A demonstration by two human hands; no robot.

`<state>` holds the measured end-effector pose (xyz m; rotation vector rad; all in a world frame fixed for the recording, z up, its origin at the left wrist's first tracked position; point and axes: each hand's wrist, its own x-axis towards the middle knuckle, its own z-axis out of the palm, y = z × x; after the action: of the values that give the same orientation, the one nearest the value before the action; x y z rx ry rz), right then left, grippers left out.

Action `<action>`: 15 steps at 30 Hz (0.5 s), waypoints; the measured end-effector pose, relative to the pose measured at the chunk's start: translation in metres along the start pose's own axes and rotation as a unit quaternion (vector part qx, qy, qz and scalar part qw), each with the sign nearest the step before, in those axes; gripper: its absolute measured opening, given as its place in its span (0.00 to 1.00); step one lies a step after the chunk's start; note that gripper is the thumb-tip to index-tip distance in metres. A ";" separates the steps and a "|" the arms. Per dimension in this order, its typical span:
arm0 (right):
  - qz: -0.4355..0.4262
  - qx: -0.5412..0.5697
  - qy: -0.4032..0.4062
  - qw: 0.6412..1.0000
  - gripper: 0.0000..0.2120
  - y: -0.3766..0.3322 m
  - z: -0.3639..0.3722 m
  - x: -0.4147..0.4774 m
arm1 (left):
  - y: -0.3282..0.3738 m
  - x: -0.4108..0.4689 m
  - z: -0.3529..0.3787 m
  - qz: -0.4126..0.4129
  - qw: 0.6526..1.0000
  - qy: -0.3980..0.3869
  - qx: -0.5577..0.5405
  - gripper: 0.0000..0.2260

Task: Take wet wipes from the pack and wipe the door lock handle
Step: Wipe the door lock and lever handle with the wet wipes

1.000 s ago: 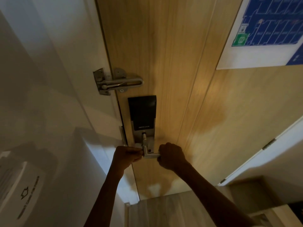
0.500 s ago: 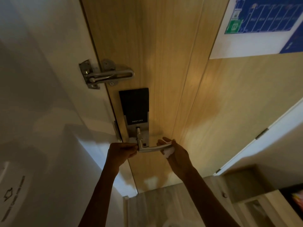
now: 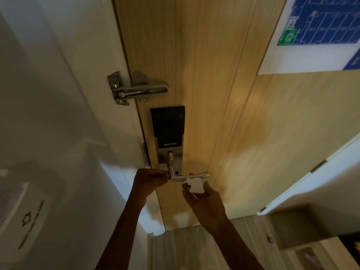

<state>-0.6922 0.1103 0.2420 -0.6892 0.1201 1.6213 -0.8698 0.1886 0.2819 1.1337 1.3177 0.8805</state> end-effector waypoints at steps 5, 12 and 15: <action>-0.113 -0.101 0.112 0.982 0.30 -0.047 -0.020 0.007 | -0.001 0.001 0.000 -0.006 1.000 -0.006 -0.025 0.09; -0.477 -0.566 0.136 0.658 0.05 -0.074 0.031 0.005 | -0.006 0.001 -0.010 0.072 0.996 0.058 0.008 0.06; -0.501 -0.659 0.078 0.555 0.06 -0.033 0.056 0.004 | -0.015 0.005 -0.016 0.146 0.975 0.158 0.061 0.06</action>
<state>-0.6822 0.1458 0.2955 -1.6110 -1.3028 0.2087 -0.8873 0.1912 0.2678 1.3474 1.5020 1.2505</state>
